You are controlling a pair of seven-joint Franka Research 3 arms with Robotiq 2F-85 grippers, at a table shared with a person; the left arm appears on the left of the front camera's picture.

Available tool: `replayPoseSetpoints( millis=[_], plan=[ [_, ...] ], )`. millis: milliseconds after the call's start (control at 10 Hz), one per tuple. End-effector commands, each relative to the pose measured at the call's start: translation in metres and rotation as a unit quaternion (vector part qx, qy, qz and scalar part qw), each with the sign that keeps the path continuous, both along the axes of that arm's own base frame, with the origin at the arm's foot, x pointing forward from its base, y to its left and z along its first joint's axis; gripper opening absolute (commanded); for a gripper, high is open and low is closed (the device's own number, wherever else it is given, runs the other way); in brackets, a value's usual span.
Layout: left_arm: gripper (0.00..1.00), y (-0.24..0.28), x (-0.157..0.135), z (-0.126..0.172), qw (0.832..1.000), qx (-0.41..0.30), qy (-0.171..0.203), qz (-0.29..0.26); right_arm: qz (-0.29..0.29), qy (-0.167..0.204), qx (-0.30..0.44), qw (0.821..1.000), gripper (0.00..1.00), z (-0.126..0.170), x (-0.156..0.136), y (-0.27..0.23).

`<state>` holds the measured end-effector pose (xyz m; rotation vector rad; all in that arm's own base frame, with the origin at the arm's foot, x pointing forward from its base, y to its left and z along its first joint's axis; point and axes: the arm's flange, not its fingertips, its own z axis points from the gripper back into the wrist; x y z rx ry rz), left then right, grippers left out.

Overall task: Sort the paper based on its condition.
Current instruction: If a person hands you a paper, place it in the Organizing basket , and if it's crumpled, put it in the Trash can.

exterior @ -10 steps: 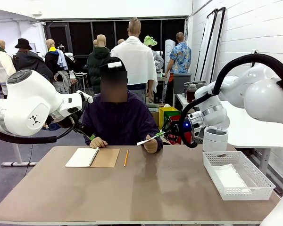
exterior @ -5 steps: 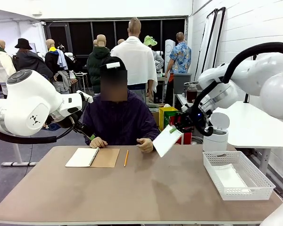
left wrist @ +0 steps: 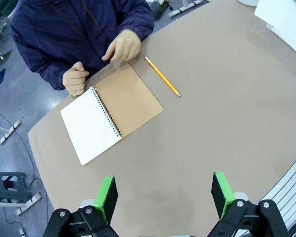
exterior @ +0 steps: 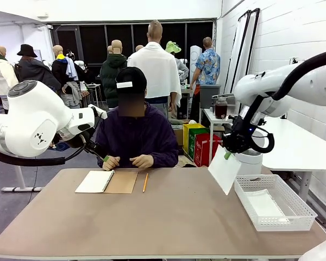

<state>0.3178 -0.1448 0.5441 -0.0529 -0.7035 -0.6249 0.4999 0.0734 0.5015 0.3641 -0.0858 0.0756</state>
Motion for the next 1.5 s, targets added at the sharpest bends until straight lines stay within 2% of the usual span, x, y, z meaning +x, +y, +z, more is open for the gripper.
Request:
replayPoseSetpoints(
  millis=[0,100,600,800,1200,1400],
  plan=[
    [1.0,0.001,0.0,-0.001,1.0,0.0,0.001,-0.004,-0.063,-0.02,-0.06,0.996,0.0,-0.011,-0.006,0.01],
    [1.0,0.001,0.0,-0.001,1.0,0.0,0.001,-0.004,0.0,0.0,0.0,1.0,0.0,0.0,0.0,0.0],
    [1.0,0.001,0.0,-0.001,1.0,0.0,0.001,-0.004,-0.01,-0.003,-0.014,1.0,0.0,-0.001,-0.004,0.001],
    [1.0,0.001,0.0,-0.001,1.0,0.0,0.001,-0.004,-0.033,0.011,-0.029,0.999,0.0,-0.005,0.0,-0.026],
    [1.0,0.001,0.0,-0.001,1.0,0.0,0.001,-0.004,-0.059,0.012,-0.046,0.997,0.0,-0.003,0.001,-0.075],
    [1.0,0.001,0.0,-0.001,1.0,0.0,0.001,-0.004,-0.047,0.03,-0.051,0.997,0.0,-0.013,0.002,-0.088]
  ],
)
